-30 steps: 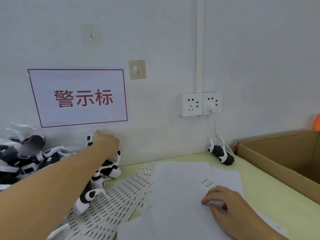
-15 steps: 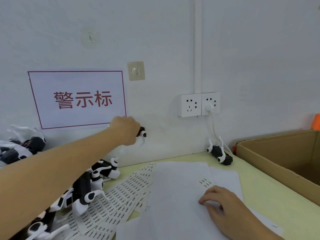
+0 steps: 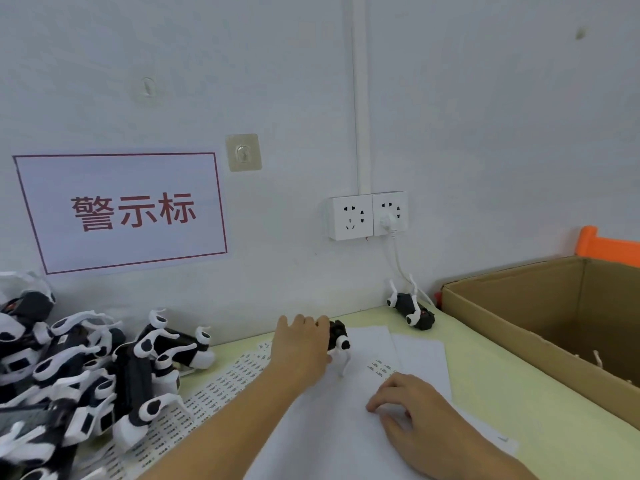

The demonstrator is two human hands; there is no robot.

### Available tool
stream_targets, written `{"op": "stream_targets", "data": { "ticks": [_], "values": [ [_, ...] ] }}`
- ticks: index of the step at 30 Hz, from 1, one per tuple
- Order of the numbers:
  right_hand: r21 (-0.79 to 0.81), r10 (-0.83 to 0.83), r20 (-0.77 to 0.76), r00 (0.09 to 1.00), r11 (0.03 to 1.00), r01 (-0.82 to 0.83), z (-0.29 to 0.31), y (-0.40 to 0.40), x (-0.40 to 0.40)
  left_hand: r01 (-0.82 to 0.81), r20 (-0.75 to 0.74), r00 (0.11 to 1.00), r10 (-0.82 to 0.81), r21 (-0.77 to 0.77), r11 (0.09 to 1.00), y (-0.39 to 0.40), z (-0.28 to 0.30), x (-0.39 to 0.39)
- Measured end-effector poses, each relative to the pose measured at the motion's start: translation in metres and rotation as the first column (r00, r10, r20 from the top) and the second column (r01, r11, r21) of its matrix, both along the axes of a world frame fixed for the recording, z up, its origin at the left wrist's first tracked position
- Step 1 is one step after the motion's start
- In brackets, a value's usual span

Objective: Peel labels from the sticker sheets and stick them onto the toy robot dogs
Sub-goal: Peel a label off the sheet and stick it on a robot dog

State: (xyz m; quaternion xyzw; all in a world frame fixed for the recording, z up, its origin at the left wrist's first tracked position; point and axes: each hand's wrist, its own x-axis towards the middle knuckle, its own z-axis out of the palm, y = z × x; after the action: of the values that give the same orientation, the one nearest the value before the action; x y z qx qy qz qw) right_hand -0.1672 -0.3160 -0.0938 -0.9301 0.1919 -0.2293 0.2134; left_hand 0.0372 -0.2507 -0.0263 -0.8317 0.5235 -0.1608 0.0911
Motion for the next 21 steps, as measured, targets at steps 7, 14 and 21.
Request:
{"op": "stream_targets", "data": {
  "ticks": [7, 14, 21],
  "values": [
    [-0.091, -0.022, -0.035, 0.999, 0.996, 0.018, 0.008, 0.005, 0.000, 0.187, 0.035, 0.982, -0.184, -0.205, 0.961, 0.009, 0.011, -0.040],
    [-0.016, -0.180, 0.104, 0.978, 0.983, 0.183, 0.014, 0.013, 0.000, 0.322, -0.267, 0.854, -0.446, -0.400, 0.858, 0.029, -0.043, -0.093],
    [-0.053, -0.198, -0.048, 0.979, 0.979, 0.195, 0.004, 0.007, -0.001, 0.257, -0.452, 0.808, -0.378, -0.308, 0.916, 0.042, -0.067, -0.069]
  ]
}}
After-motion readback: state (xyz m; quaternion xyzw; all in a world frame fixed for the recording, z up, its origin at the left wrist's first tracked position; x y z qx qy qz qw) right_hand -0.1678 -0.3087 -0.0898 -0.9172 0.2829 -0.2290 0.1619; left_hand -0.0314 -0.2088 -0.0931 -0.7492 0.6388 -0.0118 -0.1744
